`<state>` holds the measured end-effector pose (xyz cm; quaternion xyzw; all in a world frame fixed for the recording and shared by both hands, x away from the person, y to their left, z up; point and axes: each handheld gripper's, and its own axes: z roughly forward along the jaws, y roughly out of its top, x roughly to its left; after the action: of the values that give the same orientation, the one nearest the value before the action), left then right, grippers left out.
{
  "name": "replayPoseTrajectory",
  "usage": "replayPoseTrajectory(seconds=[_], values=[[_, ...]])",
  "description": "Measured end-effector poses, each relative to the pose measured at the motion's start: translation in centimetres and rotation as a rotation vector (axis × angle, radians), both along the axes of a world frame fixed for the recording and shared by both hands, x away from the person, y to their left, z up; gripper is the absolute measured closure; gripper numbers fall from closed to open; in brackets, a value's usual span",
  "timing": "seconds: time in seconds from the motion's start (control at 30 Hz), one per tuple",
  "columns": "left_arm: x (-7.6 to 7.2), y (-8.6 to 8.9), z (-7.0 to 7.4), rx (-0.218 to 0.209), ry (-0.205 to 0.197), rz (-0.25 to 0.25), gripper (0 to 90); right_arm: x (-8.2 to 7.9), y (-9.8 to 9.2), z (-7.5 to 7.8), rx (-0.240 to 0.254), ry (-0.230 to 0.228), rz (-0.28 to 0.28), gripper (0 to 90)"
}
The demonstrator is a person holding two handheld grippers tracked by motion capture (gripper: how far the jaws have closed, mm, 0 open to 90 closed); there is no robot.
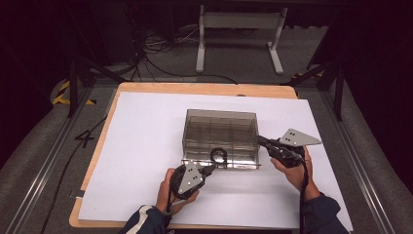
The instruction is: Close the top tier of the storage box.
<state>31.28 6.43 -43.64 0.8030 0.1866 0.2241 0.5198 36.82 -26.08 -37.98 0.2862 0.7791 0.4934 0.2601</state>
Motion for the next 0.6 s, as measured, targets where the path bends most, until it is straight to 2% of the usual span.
replayPoseTrajectory(seconds=[0.13,0.5,0.6], values=[[0.19,-0.02,-0.09,-0.005,0.010,0.002,89.7,-0.02,-0.03,0.00,0.000,0.002,0.001,90.0],[0.70,-0.24,-0.05,-0.011,0.004,0.014,89.7,-0.10,-0.03,0.00,0.000,0.002,0.005,90.0],[0.86,-0.26,-0.04,-0.024,0.010,0.016,89.7,-0.10,-0.04,0.00,0.000,0.002,0.006,90.0]])
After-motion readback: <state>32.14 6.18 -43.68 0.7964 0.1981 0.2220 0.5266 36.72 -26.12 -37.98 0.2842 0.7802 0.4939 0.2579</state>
